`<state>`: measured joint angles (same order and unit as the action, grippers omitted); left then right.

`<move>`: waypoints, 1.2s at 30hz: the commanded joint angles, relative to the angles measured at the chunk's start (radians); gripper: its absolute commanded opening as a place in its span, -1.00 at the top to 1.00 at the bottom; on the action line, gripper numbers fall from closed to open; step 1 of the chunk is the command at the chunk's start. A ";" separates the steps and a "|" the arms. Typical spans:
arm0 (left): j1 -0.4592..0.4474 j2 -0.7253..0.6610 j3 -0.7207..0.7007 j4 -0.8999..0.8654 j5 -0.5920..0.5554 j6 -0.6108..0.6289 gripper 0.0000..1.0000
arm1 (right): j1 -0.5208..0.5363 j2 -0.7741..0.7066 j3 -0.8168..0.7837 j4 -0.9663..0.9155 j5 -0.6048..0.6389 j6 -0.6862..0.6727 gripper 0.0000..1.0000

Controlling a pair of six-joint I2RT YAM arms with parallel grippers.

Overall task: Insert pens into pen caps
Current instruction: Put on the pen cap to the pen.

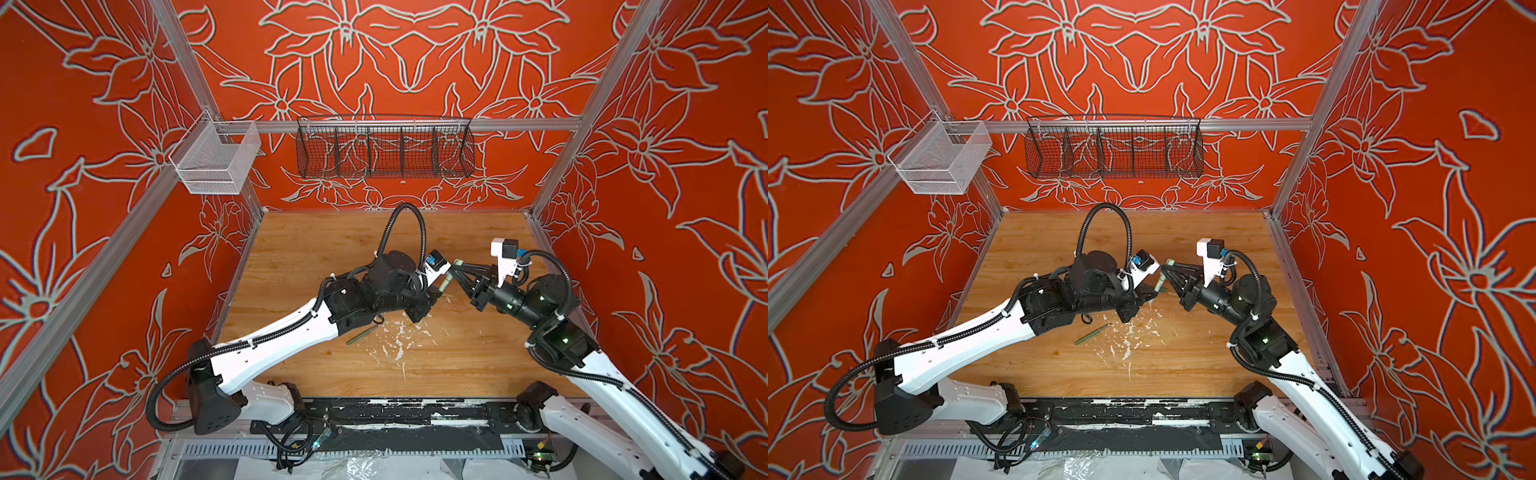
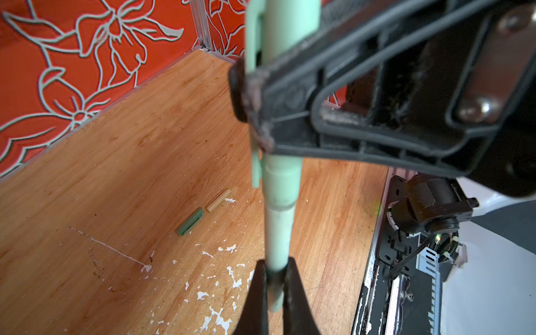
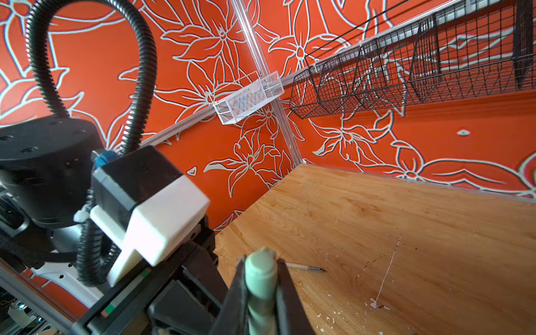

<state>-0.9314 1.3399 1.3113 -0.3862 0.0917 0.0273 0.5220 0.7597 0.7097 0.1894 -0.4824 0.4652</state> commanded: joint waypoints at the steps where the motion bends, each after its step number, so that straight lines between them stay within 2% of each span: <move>1: 0.032 -0.041 0.102 0.384 -0.049 -0.012 1.00 | 0.049 0.026 -0.052 -0.213 -0.139 0.040 1.00; 8: 0.032 -0.040 0.066 0.378 0.023 -0.039 1.00 | 0.049 0.040 0.028 -0.245 -0.080 0.004 0.97; 11: 0.032 -0.036 0.022 0.382 0.069 -0.068 1.00 | 0.047 0.039 0.094 -0.288 -0.049 -0.032 0.69; 16: 0.032 -0.044 -0.038 0.378 0.078 -0.103 1.00 | 0.045 0.048 0.171 -0.323 -0.007 -0.078 0.50; 22: 0.033 -0.074 -0.083 0.359 0.076 -0.112 1.00 | 0.042 0.042 0.264 -0.374 0.039 -0.130 0.09; 24: 0.032 -0.083 -0.103 0.359 0.075 -0.116 1.00 | 0.040 0.029 0.290 -0.383 0.048 -0.144 0.02; 30: 0.032 -0.092 -0.141 0.350 0.077 -0.131 1.00 | 0.036 0.016 0.353 -0.405 0.053 -0.174 -0.03; 36: 0.032 -0.077 -0.139 0.343 0.120 -0.139 1.00 | 0.035 0.083 0.413 -0.422 0.036 -0.205 -0.01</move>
<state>-0.9028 1.2675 1.1645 -0.0662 0.1776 -0.1020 0.5564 0.8116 1.0912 -0.2058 -0.4450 0.2977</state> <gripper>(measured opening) 0.064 0.510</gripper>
